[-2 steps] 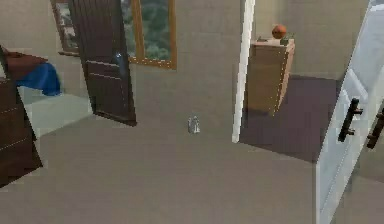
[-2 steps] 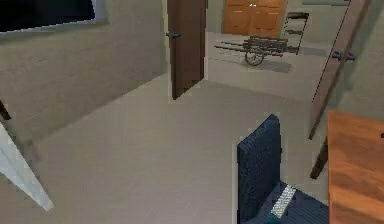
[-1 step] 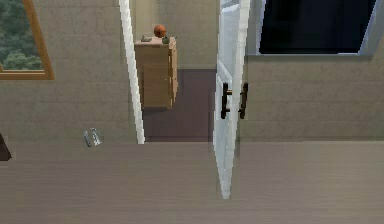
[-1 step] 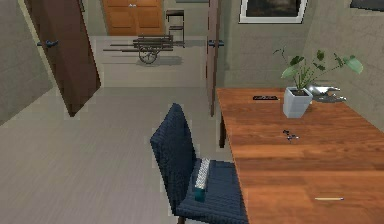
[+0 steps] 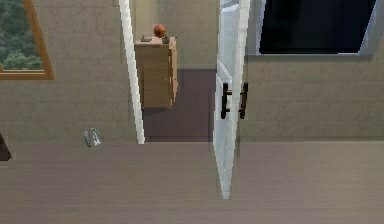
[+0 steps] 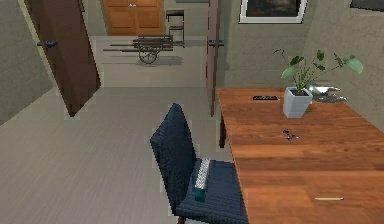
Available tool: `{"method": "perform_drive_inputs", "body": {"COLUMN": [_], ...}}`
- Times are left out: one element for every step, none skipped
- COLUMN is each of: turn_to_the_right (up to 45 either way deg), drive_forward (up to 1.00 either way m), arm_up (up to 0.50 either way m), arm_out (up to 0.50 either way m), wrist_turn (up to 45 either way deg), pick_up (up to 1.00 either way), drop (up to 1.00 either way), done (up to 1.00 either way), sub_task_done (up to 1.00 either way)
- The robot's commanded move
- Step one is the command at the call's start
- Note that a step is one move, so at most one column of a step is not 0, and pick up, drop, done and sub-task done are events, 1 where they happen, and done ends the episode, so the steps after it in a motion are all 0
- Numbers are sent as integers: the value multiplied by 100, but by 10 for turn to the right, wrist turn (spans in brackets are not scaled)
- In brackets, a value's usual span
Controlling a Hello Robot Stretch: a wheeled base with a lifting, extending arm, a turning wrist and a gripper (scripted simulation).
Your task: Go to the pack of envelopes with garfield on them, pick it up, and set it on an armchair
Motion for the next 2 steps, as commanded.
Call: {"method": "perform_drive_inputs", "body": {"turn_to_the_right": [0, 0], "drive_forward": [0, 0], "arm_up": [8, 0], "arm_out": [0, 38], "wrist_turn": [0, 0], "pick_up": [0, 0], "drop": [0, 0], "done": [0, 0], "sub_task_done": [0, 0]}}
